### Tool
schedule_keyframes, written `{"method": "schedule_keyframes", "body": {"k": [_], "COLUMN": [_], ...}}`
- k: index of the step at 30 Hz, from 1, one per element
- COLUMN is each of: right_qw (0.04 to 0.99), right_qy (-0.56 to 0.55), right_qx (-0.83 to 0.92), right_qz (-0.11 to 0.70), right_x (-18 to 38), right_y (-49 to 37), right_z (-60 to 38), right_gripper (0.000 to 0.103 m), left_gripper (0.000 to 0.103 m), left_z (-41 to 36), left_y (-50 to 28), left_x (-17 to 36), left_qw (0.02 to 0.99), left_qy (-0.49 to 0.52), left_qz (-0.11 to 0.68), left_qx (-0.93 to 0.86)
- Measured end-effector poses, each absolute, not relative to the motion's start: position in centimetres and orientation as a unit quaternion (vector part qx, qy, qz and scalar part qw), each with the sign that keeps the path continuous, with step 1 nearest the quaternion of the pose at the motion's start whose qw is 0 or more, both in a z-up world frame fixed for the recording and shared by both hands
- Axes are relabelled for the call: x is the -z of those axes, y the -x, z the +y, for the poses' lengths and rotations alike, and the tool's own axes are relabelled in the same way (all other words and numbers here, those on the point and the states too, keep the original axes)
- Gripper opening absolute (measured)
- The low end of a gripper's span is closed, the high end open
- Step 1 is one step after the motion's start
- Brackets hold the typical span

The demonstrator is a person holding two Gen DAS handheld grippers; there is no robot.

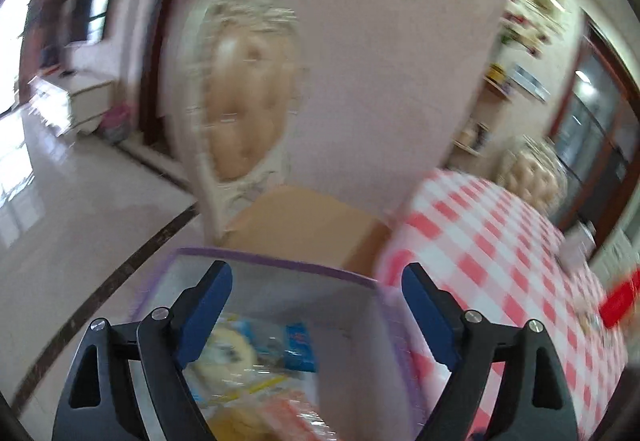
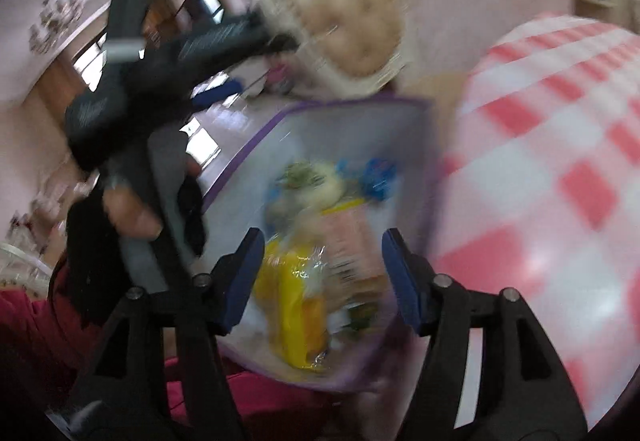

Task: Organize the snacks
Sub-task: 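Carry the green packet and yellow wafer packet to the clear bin and open both grippers, then grasp the clear bun packet with the left gripper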

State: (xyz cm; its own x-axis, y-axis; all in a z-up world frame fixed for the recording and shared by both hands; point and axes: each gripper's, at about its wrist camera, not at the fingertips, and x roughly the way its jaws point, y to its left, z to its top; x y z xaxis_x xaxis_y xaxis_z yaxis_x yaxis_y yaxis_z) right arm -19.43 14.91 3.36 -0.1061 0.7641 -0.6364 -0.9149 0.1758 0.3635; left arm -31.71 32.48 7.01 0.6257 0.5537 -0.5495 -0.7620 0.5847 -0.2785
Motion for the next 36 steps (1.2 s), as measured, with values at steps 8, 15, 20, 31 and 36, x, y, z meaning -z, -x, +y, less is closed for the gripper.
{"method": "schedule_keyframes", "body": {"k": [8,15,20,31,36], "right_qw": [0.776,0.867,0.892,0.891,0.889], "right_qy": [-0.004,-0.076,-0.112,-0.124,-0.12], "right_qx": [-0.493,-0.282,-0.189,-0.169,-0.171], "right_qz": [0.393,0.403,0.395,0.402,0.408], "right_x": [-3.6,-2.7,-2.4,-1.5,-1.2], "right_y": [6.8,-2.4,-5.6,-7.9,-7.6], "right_z": [1.1,-13.4,-21.6,-23.1,-22.8], "right_gripper": [0.066,0.07,0.07,0.07,0.07], "left_gripper": [0.088,0.088,0.088,0.088,0.074], "left_z": [22.9,9.0,3.7,1.7,1.6], "left_y": [18.0,3.6,-7.7,-25.8,-28.0], "left_x": [-7.0,-5.7,-3.4,-1.5,-0.5], "left_qw": [0.915,0.924,0.904,0.893,0.896], "left_qy": [0.201,0.153,0.178,0.208,0.181], "left_qz": [0.284,0.349,0.389,0.399,0.405], "left_qx": [-0.203,-0.025,0.027,0.008,0.003]}}
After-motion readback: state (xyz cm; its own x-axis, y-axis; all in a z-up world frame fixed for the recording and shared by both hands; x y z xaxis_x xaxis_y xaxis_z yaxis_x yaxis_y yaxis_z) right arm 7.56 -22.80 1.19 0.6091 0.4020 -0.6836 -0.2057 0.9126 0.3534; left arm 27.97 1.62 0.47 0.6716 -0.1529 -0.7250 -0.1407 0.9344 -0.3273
